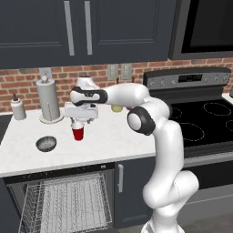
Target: Pick up the cup and bowl from the counter, place them in the dishwasher, and close the dishwasher door.
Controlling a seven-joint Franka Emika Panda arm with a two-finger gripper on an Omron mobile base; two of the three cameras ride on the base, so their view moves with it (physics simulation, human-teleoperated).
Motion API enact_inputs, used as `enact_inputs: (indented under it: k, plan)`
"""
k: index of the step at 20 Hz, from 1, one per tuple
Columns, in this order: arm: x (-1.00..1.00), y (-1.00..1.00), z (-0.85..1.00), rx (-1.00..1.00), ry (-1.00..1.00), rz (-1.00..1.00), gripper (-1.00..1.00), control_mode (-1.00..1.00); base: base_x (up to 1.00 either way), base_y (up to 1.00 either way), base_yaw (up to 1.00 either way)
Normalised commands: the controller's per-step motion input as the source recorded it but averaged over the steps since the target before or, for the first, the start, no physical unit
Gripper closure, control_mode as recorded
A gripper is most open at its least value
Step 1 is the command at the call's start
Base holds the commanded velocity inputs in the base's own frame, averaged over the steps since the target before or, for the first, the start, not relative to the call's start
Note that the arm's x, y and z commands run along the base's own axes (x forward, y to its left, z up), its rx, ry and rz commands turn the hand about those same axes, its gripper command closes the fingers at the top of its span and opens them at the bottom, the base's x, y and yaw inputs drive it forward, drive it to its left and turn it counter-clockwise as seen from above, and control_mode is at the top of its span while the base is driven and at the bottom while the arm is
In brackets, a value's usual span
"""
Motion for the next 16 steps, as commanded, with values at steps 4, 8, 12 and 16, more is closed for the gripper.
enact_inputs:
  k: [4,8,12,16]
  plan:
    - [0.01,0.00,-0.40,-0.02,0.00,0.00,-1.00,-1.00,0.00,0.00,0.00]
    - [0.00,0.00,-0.31,-0.01,0.00,0.00,-1.00,-1.00,0.00,0.00,0.00]
    - [0.00,-0.08,-0.14,0.00,0.00,0.00,-1.00,-1.00,0.00,0.00,0.00]
    - [0.00,-0.01,-0.19,0.00,0.00,0.00,-1.00,-1.00,0.00,0.00,0.00]
